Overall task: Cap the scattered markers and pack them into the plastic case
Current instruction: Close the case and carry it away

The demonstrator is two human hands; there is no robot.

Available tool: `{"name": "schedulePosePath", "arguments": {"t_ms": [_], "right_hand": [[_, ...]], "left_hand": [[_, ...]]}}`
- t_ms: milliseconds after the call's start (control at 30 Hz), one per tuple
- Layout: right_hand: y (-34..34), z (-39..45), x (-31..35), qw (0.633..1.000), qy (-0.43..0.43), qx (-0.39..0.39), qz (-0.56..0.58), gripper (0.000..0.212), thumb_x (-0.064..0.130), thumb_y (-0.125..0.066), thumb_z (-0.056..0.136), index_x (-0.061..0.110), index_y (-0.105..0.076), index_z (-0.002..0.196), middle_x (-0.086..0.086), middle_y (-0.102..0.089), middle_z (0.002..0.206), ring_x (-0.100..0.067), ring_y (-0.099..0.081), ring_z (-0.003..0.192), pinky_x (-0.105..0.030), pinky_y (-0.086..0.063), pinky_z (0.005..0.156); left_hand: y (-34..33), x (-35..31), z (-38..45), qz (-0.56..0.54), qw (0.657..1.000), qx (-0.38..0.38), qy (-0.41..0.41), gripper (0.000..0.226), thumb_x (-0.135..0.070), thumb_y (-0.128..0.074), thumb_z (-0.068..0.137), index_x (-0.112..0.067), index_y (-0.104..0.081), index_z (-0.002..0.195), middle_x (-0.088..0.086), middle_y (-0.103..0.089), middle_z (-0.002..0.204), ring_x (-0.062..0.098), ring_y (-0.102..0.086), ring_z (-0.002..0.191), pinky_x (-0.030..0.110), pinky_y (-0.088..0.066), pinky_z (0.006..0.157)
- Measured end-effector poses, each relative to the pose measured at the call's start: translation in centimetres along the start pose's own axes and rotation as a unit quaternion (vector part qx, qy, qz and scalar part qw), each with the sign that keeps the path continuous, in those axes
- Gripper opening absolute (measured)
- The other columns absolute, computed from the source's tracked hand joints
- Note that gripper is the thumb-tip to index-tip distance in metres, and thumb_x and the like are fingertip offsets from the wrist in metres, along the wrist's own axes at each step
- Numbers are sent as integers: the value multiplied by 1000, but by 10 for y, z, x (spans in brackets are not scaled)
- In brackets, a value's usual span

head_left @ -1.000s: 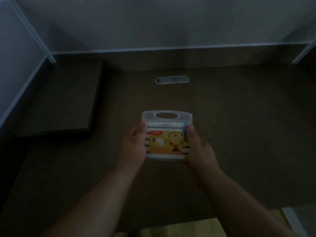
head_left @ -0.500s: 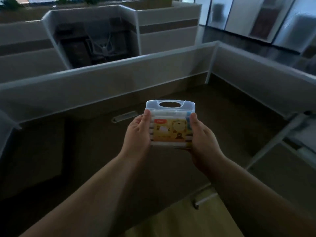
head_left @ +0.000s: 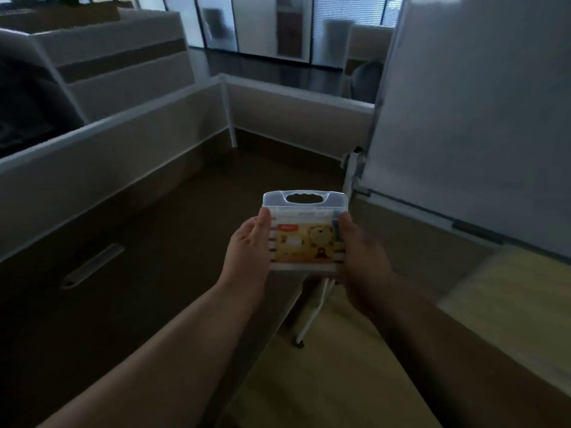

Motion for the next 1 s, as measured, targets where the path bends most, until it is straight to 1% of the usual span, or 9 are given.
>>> {"name": "schedulePosePath", "arguments": {"t_ms": [167, 267, 367, 467, 733, 800, 867, 933, 1000], "right_hand": [[44, -22, -17, 997, 14, -80, -13, 45, 57, -35, 99, 26, -67, 108, -4, -75, 99, -18, -74, 90, -46, -60, 81], [71, -29, -34, 992, -9, -129, 10, 43, 59, -39, 97, 27, -66, 108, -5, -74, 101, -21, -73, 92, -47, -60, 80], [93, -31, -43, 987, -30, -154, 36, 43, 56, -40, 97, 26, -67, 110, -6, -74, 101, -23, -73, 92, -48, -60, 78], [119, -28, -48, 984, -26, -173, 35, 45, 58, -38, 98, 27, -67, 113, -5, -74, 103, -23, -73, 94, -48, -60, 78], [184, 2, -53, 981, -40, -181, 50, 46, 59, -39, 96, 27, -66, 117, -5, -73, 107, -24, -72, 97, -48, -59, 81], [199, 12, -52, 980, -47, -188, 47, 45, 59, -41, 92, 29, -66, 115, -5, -73, 108, -24, -71, 98, -49, -58, 83], [217, 27, -47, 978, -51, -198, 32, 45, 60, -42, 86, 31, -67, 110, -4, -71, 109, -25, -69, 100, -52, -57, 85], [233, 43, -42, 977, -53, -206, 19, 44, 59, -42, 85, 31, -68, 107, -3, -71, 108, -26, -68, 100, -53, -57, 85], [246, 59, -36, 976, -54, -210, 5, 43, 60, -44, 85, 31, -68, 106, -2, -72, 106, -25, -68, 99, -53, -55, 87]], "left_hand": [[-37, 28, 1, 41, 996, 71, 36, 40, -50, -50, 95, -16, -64, 113, 9, -75, 102, 27, -73, 96, 53, -54, 90], [-59, 45, 1, 60, 992, 98, 50, 39, -51, -50, 95, -18, -66, 112, 8, -75, 102, 27, -73, 95, 52, -55, 89], [-80, 60, 0, 60, 990, 107, 65, 41, -50, -50, 96, -17, -67, 112, 9, -75, 103, 28, -73, 96, 53, -54, 89], [-105, 73, 3, 57, 988, 122, 78, 40, -46, -49, 98, -15, -66, 113, 10, -75, 103, 27, -73, 96, 52, -55, 89], [-171, 89, 23, 79, 986, 128, 76, 34, -43, -47, 100, -17, -67, 111, 8, -75, 100, 25, -74, 91, 49, -57, 86], [-184, 91, 31, 83, 987, 118, 78, 30, -38, -48, 100, -16, -65, 113, 8, -75, 99, 24, -74, 90, 46, -59, 83], [-201, 93, 42, 86, 988, 105, 80, 24, -29, -48, 100, -15, -62, 114, 11, -74, 102, 26, -73, 89, 46, -59, 84], [-216, 92, 53, 90, 989, 94, 75, 21, -20, -47, 98, -14, -61, 112, 14, -72, 100, 29, -71, 87, 48, -56, 85], [-228, 89, 66, 96, 990, 89, 61, 19, -17, -48, 96, -15, -62, 109, 15, -72, 98, 29, -70, 85, 51, -55, 85]]}}
Point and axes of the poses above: each hand's wrist, its own z-axis towards the middle knuckle, its own y-axis out of the back of the hand, x = y × z, the point moved 6 cm from there along z, towards the middle knuckle
